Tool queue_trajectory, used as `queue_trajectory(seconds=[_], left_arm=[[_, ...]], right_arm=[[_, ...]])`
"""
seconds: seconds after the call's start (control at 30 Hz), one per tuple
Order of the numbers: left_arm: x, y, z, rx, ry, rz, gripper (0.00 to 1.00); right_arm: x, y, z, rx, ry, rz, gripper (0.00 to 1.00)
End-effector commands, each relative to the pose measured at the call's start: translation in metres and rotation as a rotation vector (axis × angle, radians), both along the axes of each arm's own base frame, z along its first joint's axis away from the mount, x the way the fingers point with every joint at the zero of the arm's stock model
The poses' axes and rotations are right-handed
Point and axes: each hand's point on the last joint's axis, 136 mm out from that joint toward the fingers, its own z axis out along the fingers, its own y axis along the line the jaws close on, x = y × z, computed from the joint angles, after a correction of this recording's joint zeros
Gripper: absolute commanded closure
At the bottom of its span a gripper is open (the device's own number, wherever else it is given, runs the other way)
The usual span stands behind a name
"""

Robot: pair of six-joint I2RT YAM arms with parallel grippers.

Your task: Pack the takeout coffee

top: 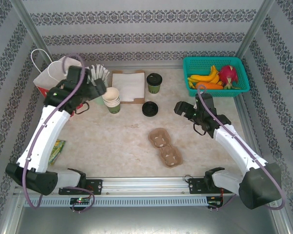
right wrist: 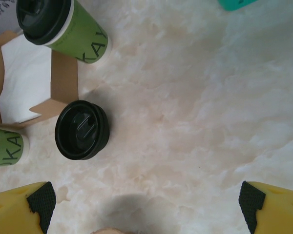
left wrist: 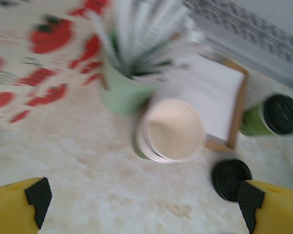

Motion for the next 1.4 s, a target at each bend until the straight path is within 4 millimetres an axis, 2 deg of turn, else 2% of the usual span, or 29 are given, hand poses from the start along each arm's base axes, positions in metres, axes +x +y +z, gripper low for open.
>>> queue_trajectory(seconds=[0.0, 0.13, 0.2, 0.33, 0.53, 0.73, 0.9, 1.0, 1.13, 1.3, 1.37], left_arm=[[-0.019, 0.051, 0.022, 0.025, -0.030, 0.167, 0.00], [-0.029, 0.100, 0.042, -0.044, -0.102, 0.316, 0.00], [-0.029, 0.120, 0.044, -0.073, -0.123, 0.374, 0.00], [-0.020, 0.148, 0.027, -0.133, -0.082, 0.455, 0.06], [-0.005, 0.193, -0.001, -0.213, -0.045, 0.610, 0.07], [0.026, 0.213, -0.016, -0.232, 0.013, 0.597, 0.09], [0.043, 0.218, -0.042, -0.254, 0.113, 0.562, 0.16], [0.052, 0.219, -0.050, -0.267, 0.134, 0.539, 0.27], [0.054, 0.220, -0.048, -0.252, 0.128, 0.521, 0.50], [0.042, 0.215, -0.034, -0.222, 0.107, 0.500, 0.80], [0.033, 0.210, -0.030, -0.214, 0.103, 0.492, 0.90]], right_arm=[[0.007, -0.002, 0.027, -0.003, -0.089, -0.019, 0.02], [0.005, -0.004, 0.035, -0.014, -0.142, -0.010, 0.02], [0.004, -0.008, 0.037, -0.014, -0.171, -0.025, 0.02], [0.003, -0.017, 0.042, -0.012, -0.216, -0.062, 0.02], [-0.008, -0.026, 0.050, -0.071, -0.247, -0.041, 0.02], [-0.020, -0.037, 0.048, -0.099, -0.249, -0.067, 0.02], [-0.029, -0.041, 0.041, -0.093, -0.240, -0.086, 0.02], [-0.034, -0.046, 0.039, -0.099, -0.238, -0.100, 0.02], [-0.037, -0.050, 0.036, -0.095, -0.243, -0.123, 0.02], [-0.035, -0.048, 0.036, -0.088, -0.247, -0.121, 0.02], [-0.034, -0.047, 0.036, -0.086, -0.246, -0.117, 0.02]])
